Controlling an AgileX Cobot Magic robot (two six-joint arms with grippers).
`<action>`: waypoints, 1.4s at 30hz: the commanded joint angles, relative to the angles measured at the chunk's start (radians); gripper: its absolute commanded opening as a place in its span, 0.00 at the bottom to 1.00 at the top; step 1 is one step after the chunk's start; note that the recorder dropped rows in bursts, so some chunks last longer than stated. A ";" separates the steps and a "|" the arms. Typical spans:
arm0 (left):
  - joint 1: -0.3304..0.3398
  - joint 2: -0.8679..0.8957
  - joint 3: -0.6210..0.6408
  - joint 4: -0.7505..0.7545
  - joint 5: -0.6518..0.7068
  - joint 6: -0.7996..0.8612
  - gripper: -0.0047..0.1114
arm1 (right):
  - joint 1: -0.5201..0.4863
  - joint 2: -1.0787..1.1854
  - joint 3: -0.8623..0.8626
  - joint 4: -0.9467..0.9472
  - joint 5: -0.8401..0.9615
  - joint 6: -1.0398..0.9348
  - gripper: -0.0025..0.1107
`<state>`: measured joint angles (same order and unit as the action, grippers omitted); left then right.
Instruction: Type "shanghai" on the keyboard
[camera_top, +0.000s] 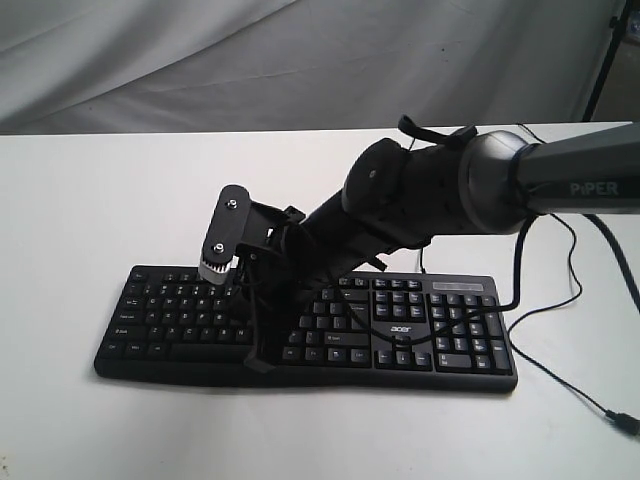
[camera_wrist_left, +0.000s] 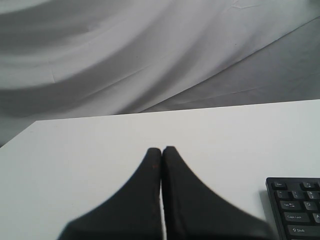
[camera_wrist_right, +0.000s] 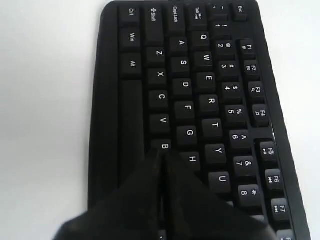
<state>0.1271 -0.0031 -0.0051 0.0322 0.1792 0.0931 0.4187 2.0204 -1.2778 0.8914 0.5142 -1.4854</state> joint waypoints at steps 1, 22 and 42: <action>-0.004 0.003 0.005 -0.001 -0.005 -0.003 0.05 | 0.001 -0.008 0.002 0.012 0.002 -0.019 0.02; -0.004 0.003 0.005 -0.001 -0.005 -0.003 0.05 | 0.001 0.062 0.000 0.099 -0.035 -0.105 0.02; -0.004 0.003 0.005 -0.001 -0.005 -0.003 0.05 | 0.001 0.096 -0.004 0.149 -0.058 -0.159 0.02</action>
<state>0.1271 -0.0031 -0.0051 0.0322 0.1792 0.0931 0.4187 2.1180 -1.2778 1.0327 0.4596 -1.6350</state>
